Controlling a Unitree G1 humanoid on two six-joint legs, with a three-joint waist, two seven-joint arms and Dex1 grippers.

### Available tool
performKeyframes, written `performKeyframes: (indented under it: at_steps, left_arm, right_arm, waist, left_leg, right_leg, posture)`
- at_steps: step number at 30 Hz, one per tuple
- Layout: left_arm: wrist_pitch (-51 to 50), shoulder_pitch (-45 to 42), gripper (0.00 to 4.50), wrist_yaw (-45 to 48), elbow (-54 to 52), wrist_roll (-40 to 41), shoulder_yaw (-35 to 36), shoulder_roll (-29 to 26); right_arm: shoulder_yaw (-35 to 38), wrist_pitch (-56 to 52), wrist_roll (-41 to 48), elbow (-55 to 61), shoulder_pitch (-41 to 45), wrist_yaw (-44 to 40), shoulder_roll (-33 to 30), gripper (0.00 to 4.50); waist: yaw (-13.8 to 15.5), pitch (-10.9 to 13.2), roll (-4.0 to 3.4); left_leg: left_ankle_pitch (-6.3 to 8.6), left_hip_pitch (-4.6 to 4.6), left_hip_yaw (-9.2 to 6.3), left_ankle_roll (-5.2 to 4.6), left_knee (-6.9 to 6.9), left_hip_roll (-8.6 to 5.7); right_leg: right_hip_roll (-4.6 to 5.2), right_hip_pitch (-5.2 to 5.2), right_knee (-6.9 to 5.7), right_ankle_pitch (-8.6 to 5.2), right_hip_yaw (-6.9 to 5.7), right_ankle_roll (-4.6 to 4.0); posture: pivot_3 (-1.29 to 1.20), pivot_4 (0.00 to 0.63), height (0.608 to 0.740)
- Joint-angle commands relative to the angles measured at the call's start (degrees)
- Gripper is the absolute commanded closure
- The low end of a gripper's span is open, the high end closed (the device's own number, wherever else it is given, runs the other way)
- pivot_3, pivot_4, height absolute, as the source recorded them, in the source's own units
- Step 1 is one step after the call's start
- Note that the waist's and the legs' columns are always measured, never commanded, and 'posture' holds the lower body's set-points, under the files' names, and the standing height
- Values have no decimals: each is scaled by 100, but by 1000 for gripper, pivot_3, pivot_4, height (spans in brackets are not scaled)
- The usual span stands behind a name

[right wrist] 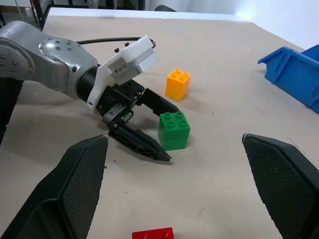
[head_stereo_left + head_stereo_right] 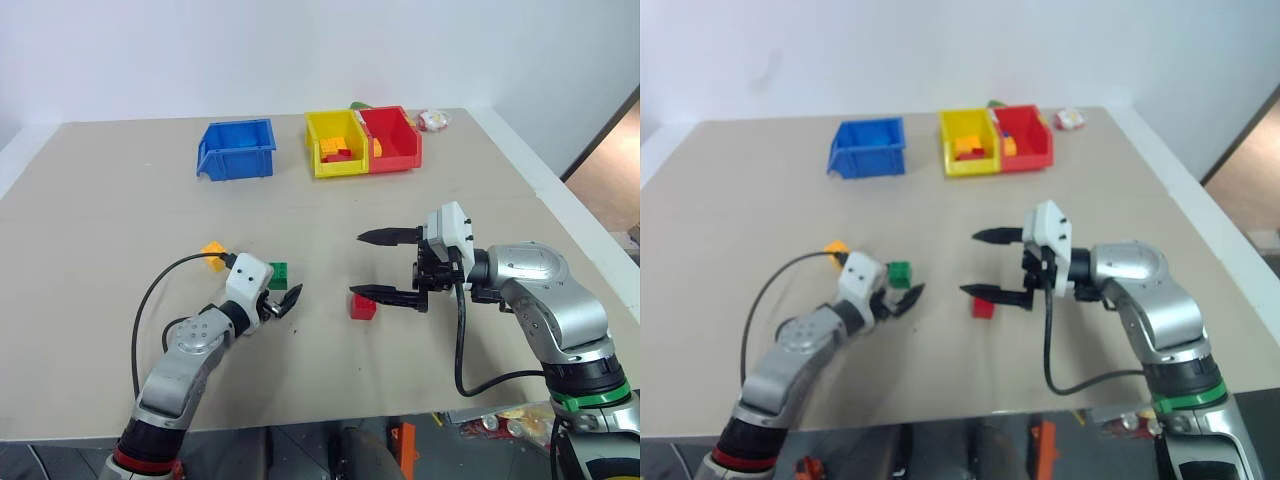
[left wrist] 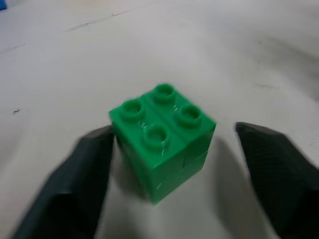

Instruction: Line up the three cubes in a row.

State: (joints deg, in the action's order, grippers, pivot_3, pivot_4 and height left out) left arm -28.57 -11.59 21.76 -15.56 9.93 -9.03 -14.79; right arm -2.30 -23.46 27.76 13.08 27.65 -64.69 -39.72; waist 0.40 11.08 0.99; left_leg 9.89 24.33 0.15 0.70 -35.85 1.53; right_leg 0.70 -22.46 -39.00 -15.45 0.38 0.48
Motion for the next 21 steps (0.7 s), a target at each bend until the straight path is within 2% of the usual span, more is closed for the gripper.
performKeyframes:
  at_steps: [1, 12, 21]
  left_arm:
    - [134, -79, 2171, -6, 7, -30, 129, -27]
    - [325, -70, 2171, 345, 194, 60, 272, -321]
    - [586, 26, 2171, 1838, 126, 732, 328, -949]
  right_arm:
    - [49, 92, 4, 13, 121, -11, 4, 0]
    - [19, 104, -11, -11, 203, -53, 40, 0]
    - [-69, -348, 298, 496, 39, -270, -76, 0]
  waist:
    - [-1, 0, 0]
    - [-5, 0, 0]
    - [-6, 0, 0]
  left_leg:
    - [0, 0, 0, 0, 0, 0]
    - [0, -1, 0, 0, 1, 8]
    - [0, -1, 0, 0, 4, 14]
  right_leg:
    - [0, 0, 0, 0, 0, 0]
    - [-9, -1, 0, 1, 1, -2]
    - [-15, -6, 0, 1, 2, -4]
  posture:
    - [0, 150, 740]
    - [0, 150, 740]
    - [0, 150, 740]
